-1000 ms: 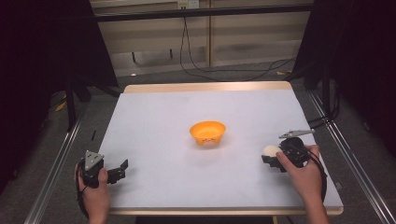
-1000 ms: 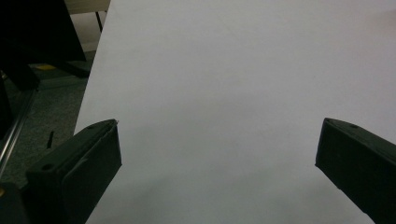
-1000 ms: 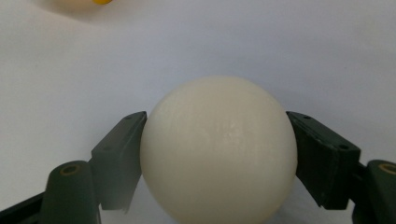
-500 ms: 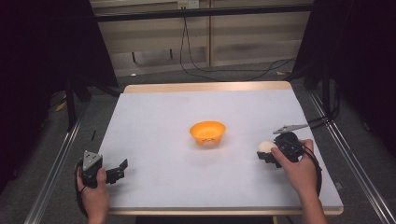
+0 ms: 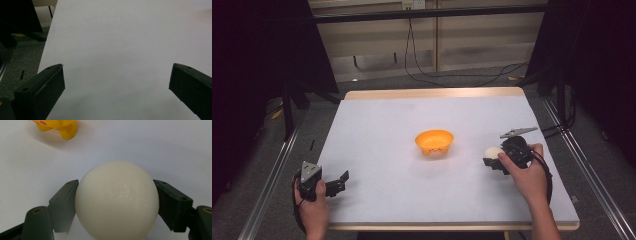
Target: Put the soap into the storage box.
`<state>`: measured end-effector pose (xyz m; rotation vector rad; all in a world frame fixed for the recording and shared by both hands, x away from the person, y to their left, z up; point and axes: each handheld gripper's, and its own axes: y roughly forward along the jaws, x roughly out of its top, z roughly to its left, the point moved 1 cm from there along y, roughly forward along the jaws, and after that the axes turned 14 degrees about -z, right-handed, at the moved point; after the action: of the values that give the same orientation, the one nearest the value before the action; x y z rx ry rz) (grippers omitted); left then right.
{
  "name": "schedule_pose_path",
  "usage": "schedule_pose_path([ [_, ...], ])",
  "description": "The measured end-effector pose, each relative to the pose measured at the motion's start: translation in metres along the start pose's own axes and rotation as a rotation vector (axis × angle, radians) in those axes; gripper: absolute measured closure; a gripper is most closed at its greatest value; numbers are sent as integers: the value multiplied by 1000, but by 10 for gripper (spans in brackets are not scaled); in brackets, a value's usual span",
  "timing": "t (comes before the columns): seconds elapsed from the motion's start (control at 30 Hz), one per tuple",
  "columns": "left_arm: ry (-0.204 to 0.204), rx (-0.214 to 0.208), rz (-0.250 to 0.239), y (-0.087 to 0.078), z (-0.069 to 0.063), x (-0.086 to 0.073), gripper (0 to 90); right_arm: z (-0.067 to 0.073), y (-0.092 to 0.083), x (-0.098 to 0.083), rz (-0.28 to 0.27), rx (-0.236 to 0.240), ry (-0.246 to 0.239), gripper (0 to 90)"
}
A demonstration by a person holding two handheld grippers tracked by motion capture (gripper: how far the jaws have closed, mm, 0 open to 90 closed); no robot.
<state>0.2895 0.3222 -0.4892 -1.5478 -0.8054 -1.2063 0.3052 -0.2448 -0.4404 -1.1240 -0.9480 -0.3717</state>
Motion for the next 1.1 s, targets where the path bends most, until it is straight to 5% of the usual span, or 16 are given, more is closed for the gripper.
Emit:
schedule_pose_path([
  [1.1,2,-3,0,0,0,0,0,20,30,42,-5,56,-42,245],
])
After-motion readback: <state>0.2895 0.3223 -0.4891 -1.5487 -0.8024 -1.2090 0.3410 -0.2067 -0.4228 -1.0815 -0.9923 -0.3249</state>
